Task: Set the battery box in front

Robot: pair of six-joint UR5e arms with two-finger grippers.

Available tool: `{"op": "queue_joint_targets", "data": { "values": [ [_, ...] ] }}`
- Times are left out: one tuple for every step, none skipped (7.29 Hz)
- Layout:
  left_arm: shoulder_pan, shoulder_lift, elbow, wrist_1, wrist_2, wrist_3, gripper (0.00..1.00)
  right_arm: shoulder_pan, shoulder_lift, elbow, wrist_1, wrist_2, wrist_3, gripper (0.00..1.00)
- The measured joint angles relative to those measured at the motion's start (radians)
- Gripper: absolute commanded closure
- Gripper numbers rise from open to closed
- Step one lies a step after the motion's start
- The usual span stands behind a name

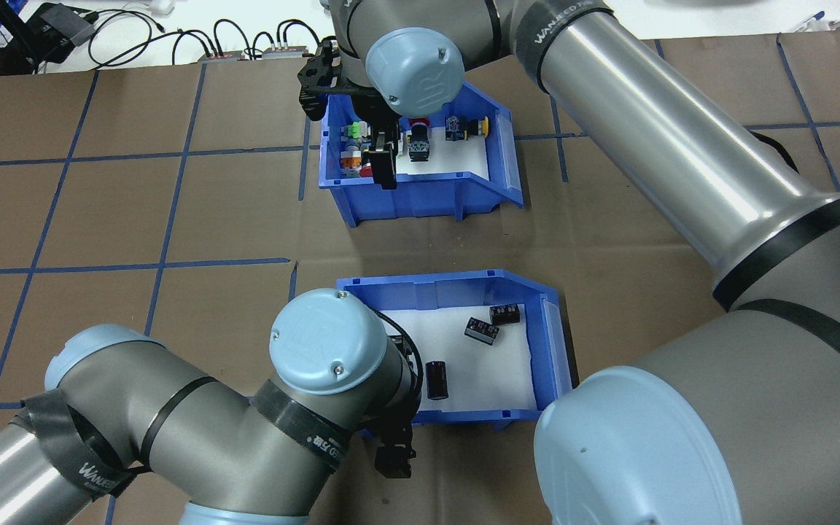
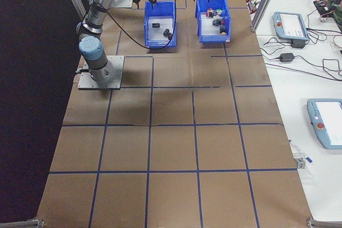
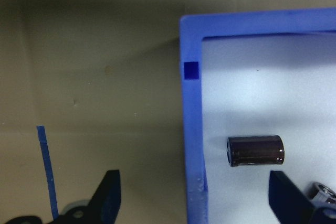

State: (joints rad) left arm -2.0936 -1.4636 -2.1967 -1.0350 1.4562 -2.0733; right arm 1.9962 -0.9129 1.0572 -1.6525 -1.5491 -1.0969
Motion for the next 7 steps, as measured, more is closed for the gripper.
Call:
{"op": "queue_joint_targets", "data": {
  "values": [
    [-0.003,-0.020,0.000,0.011,0.002,-0.002,0.01,0.007,0.005,0.027,-0.023,-0.002,-0.004,0.00],
    [-0.012,-0.042,-0.004,0.031,0.005,-0.004,0.01,0.010,0.011,0.058,-0.074,-0.004,-0.004,0.00],
    [-0.025,-0.064,-0.014,0.069,0.006,-0.005,0.01,0.012,0.021,0.087,-0.126,-0.014,-0.001,0.00],
    [-0.033,-0.085,-0.030,0.118,0.007,-0.009,0.06,0.012,0.030,0.108,-0.158,-0.035,0.002,0.00],
    [-0.037,-0.103,-0.041,0.156,0.007,-0.013,0.32,0.012,0.037,0.120,-0.173,-0.052,0.005,0.22],
    [-0.039,-0.114,-0.045,0.172,0.008,-0.015,0.66,0.011,0.042,0.123,-0.179,-0.059,0.007,0.46],
    [-0.040,-0.120,-0.047,0.178,0.008,-0.017,0.92,0.009,0.044,0.122,-0.181,-0.062,0.007,0.65]
  ]
}}
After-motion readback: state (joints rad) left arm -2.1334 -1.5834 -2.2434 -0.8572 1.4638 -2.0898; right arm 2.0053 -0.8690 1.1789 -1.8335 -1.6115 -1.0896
